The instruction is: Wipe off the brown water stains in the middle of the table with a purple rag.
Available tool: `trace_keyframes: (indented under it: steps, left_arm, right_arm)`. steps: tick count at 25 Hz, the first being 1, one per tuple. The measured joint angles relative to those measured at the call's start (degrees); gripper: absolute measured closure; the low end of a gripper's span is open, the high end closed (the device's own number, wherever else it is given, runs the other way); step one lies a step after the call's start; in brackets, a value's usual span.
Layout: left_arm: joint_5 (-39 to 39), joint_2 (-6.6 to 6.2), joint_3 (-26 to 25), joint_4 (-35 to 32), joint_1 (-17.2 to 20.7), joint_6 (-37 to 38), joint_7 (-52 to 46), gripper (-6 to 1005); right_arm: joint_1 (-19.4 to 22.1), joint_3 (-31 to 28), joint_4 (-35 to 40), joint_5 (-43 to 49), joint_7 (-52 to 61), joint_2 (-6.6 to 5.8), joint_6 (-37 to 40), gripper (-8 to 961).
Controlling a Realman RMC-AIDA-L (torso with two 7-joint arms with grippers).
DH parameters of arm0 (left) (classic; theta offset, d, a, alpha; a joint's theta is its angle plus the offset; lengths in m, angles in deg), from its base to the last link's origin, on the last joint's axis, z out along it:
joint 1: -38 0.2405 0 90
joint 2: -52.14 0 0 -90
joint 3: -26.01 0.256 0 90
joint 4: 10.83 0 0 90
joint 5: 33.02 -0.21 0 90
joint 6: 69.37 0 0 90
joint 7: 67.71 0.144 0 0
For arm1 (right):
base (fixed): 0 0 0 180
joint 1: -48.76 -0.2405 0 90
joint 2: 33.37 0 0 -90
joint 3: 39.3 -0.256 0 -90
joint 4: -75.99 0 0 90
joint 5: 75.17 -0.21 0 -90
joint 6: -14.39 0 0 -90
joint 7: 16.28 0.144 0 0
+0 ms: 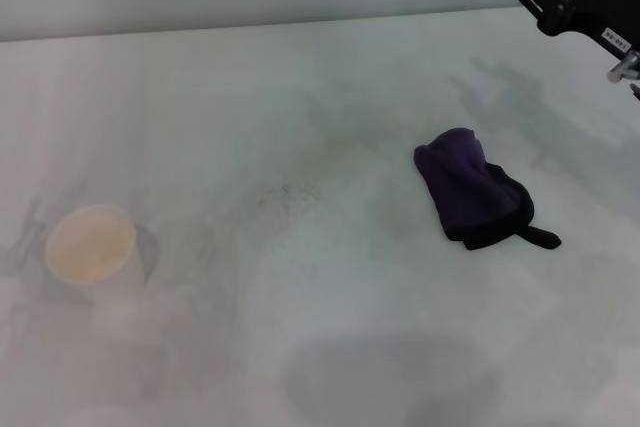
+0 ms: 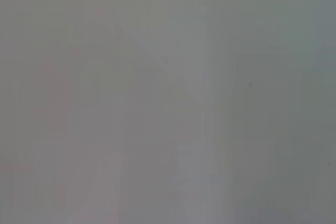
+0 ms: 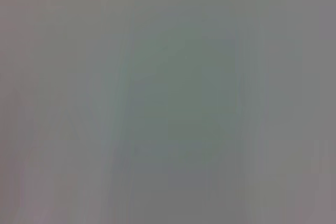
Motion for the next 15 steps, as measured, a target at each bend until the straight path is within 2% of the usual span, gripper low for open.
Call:
trace_keyframes:
  steps: [15]
  left_arm:
    - [-0.05, 0.07, 0.0, 0.21, -0.18, 0.09, 0.0, 106]
  right_arm:
    - [0.0, -0.01, -1.05, -0.74, -1.97, 0.04, -0.13, 532]
